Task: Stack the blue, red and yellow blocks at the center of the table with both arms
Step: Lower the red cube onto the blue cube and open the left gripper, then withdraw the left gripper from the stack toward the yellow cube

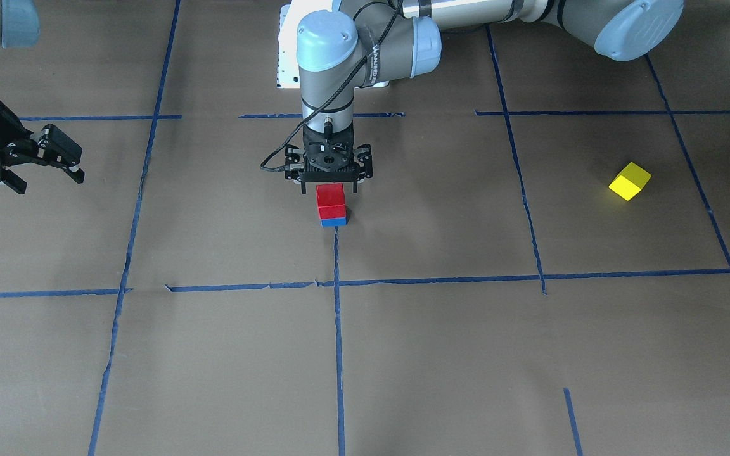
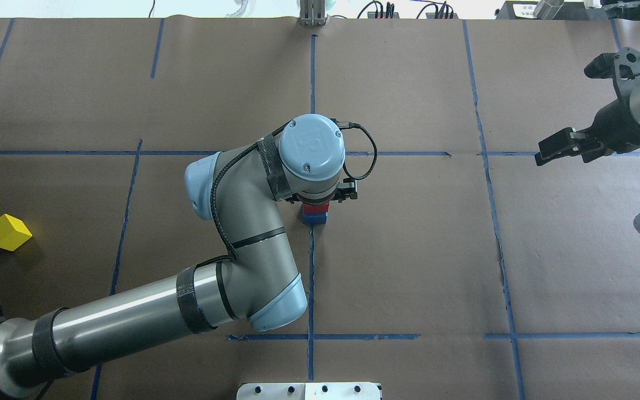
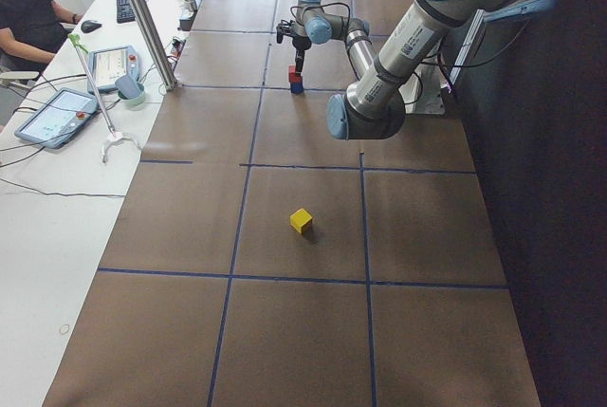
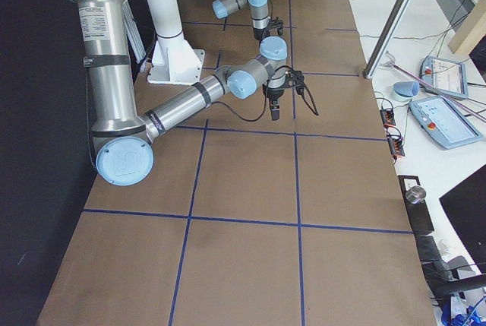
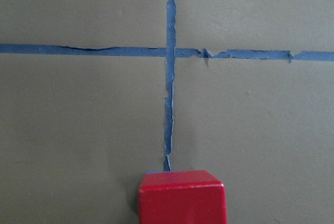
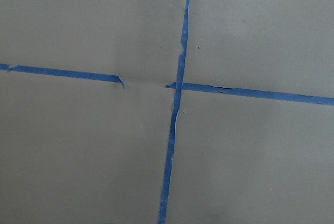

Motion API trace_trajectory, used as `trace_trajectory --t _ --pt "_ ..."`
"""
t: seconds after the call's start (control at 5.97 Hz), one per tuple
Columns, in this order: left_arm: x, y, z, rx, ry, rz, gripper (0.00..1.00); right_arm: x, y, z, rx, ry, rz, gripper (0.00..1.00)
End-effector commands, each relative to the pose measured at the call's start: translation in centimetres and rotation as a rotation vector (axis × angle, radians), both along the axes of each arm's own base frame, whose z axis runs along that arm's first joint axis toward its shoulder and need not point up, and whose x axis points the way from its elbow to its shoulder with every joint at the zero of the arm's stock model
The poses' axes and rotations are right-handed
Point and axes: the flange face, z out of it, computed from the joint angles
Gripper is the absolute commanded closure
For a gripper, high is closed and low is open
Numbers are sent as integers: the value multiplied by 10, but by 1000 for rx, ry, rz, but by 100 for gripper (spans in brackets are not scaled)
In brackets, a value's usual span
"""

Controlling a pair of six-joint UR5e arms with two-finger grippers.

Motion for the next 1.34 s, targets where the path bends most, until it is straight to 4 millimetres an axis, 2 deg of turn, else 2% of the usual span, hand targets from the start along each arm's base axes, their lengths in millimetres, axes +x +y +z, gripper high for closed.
trace_trajectory --t 0.0,0.17,0.34,0.5,0.67,1.01,1.17 --pt "-73 22 46 91 17 76 0 -1 -1 -1 3 0 1 0" --pt "-121 38 70 178 16 125 0 0 0 -2 4 0 1 0" --pt "-169 52 110 233 -23 165 0 0 0 -2 5 1 1 0" --pt "-208 48 154 287 -102 225 0 0 0 -2 5 0 2 0" --pt "-236 37 195 339 -188 298 0 0 0 -3 6 -1 2 0" --pt "-329 22 300 397 -278 429 0 0 0 -4 8 -1 3 0" --pt "-354 14 347 380 -243 464 0 0 1 -5 10 -3 2 0"
